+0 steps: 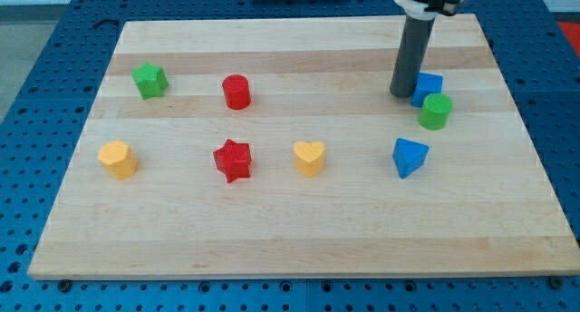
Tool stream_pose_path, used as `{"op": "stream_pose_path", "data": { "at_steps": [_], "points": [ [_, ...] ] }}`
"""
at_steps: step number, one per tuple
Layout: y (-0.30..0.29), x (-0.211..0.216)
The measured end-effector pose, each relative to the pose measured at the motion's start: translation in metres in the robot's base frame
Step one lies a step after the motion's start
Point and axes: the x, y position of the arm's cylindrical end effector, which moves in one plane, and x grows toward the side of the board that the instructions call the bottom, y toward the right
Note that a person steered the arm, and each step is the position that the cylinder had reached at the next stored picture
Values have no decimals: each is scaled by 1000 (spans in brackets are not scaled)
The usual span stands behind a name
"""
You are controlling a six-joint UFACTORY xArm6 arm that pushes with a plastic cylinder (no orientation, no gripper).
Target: Slide red circle slightly right
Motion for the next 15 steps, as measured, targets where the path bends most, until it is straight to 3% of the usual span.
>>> {"op": "stream_pose_path", "data": {
  "at_steps": [2, 7, 8, 11, 13, 15],
  "points": [
    [-27, 1],
    [-272, 36],
    [-277, 21],
    [-203, -16],
    [-230, -35],
    [-160, -44]
  ]
}}
